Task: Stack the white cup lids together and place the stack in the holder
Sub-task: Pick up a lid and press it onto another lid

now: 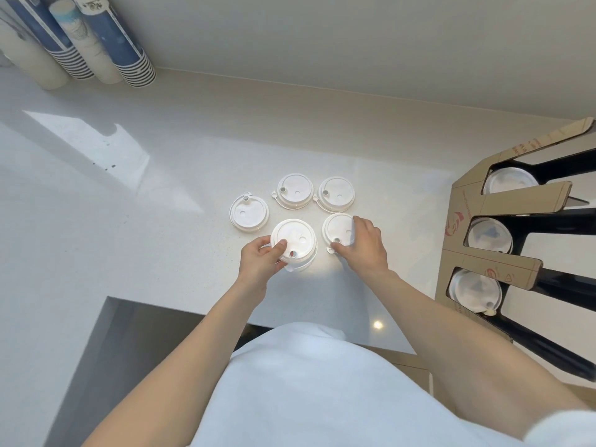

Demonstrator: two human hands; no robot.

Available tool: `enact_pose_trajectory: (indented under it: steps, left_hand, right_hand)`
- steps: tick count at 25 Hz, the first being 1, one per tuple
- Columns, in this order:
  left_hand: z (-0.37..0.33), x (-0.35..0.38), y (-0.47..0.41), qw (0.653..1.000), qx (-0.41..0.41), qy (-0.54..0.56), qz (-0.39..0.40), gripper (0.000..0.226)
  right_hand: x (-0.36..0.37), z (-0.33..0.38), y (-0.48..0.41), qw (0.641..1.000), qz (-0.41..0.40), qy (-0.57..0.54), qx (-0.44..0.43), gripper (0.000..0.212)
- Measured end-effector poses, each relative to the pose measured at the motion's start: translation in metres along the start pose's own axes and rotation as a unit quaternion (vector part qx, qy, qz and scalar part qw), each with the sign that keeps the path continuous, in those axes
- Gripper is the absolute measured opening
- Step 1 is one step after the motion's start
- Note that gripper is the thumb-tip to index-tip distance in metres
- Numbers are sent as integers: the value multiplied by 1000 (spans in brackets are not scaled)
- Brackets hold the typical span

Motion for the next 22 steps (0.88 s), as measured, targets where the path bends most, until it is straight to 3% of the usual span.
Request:
enact_pose_trajectory:
  steps: [5,10,22]
  left_hand:
    - [1,1,4,1000,-6,7,-8,38]
    - [-7,-1,7,999,-7,35,-4,38]
    - [-56,-16,14,992,39,41,115,36]
  right_hand:
    - [-2,-2,13,996,-43,-77,-13,57]
    - [-19,19,23,978,-75,-174,-82,62]
    - [-24,108,32,946,-62,-269,-170,53]
Point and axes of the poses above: each hand's wrist, its own y-axis away from the middle knuckle, its own x-axis out of the palm, z = x × y, the point moved 5 cm from there along -y, towards the middle knuckle, and after that the axes turned 11 degrees about -x, right-handed, at the moved point
